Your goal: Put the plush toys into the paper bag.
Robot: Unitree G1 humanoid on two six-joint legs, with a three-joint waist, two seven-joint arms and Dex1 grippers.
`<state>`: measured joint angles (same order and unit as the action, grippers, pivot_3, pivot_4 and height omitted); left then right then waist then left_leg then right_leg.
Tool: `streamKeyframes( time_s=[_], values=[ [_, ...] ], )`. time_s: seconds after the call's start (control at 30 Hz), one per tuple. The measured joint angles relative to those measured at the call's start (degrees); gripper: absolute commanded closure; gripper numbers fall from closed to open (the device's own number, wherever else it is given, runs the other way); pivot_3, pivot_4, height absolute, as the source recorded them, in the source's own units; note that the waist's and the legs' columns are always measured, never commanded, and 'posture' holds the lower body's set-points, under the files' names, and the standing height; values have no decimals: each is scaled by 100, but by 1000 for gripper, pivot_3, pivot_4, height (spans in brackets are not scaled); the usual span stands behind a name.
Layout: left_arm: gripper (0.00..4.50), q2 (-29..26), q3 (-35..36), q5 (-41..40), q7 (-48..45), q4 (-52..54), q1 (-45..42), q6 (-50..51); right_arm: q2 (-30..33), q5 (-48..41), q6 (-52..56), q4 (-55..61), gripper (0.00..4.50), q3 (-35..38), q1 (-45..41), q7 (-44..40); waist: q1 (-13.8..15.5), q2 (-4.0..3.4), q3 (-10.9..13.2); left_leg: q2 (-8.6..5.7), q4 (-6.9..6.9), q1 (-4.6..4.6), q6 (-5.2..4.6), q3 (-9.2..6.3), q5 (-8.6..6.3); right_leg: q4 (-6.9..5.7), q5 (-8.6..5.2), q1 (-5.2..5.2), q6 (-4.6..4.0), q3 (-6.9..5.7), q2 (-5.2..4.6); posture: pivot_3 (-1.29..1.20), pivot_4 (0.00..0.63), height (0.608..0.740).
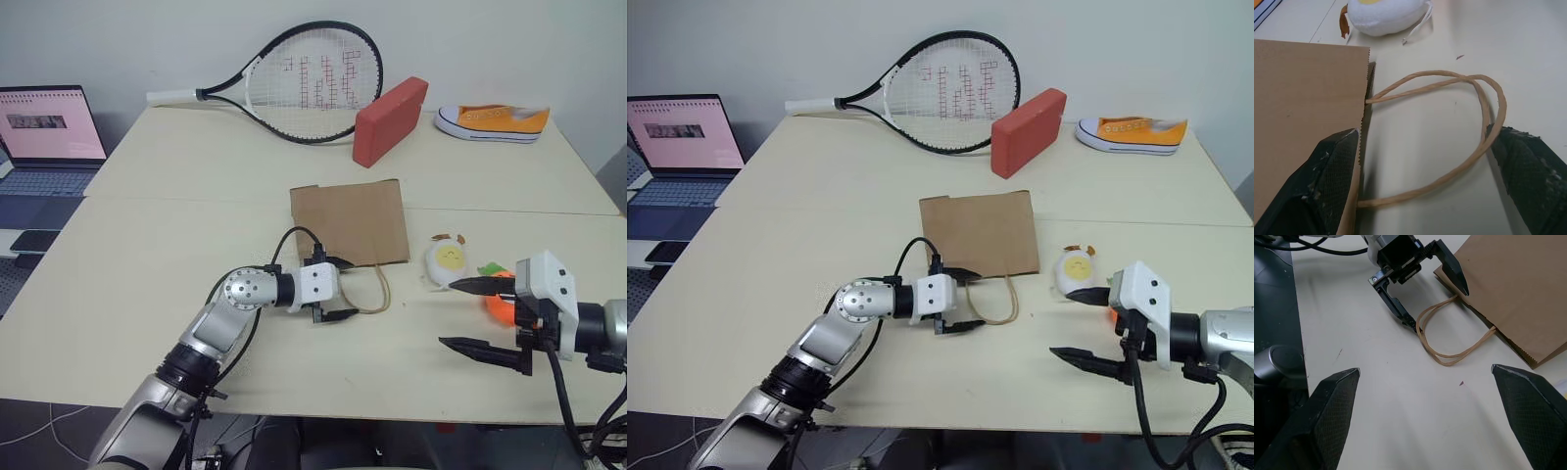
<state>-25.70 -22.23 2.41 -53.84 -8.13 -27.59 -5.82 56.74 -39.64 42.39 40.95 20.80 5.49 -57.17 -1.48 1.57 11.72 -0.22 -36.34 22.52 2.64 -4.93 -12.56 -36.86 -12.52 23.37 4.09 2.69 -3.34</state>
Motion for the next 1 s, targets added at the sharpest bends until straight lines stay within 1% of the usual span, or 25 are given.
streamKeyframes(
  time_s=[0.17,0.27,0.67,0.77,0.87,0.97,1.0],
  values=[
    [59,219,0,73,57,-235,-140,-110,-23,-82,4,75,0,-4,8,123,1,0,0,-1,-1,2,0,-2,0,1,1,0,3,-1,0,0,150,740],
    [648,281,0,99,46,-304,-210,-159,-24,-173,14,149,0,-9,5,190,-1,0,0,-1,-1,2,0,-3,0,0,2,0,3,-1,0,0,150,740],
    [4420,356,-2,73,-342,-330,-227,-125,-165,-198,14,153,0,-168,17,563,-1,0,0,-1,-2,3,0,-4,0,1,2,0,3,-2,1,0,150,740],
    [4470,501,5,-202,-456,-149,-208,252,-168,-146,14,152,0,-181,72,694,0,0,0,-1,-3,7,0,-6,0,2,1,0,3,-3,1,0,150,740],
    [4470,673,21,-668,-583,305,-205,839,-183,-143,25,152,0,-181,83,788,-1,0,0,-2,-4,10,0,-8,0,3,2,0,3,-3,1,0,150,740],
    [4500,728,105,-1070,-644,704,-229,1416,-239,-165,66,152,564,-179,96,907,-13,0,0,1,-4,7,0,-10,0,0,2,0,3,-4,5,0,150,740],
    [4500,729,202,-1229,-643,821,-251,1658,-276,-168,68,152,897,-179,102,957,-15,0,0,3,-4,6,0,-12,0,0,1,0,3,-5,8,0,150,740]
  ],
)
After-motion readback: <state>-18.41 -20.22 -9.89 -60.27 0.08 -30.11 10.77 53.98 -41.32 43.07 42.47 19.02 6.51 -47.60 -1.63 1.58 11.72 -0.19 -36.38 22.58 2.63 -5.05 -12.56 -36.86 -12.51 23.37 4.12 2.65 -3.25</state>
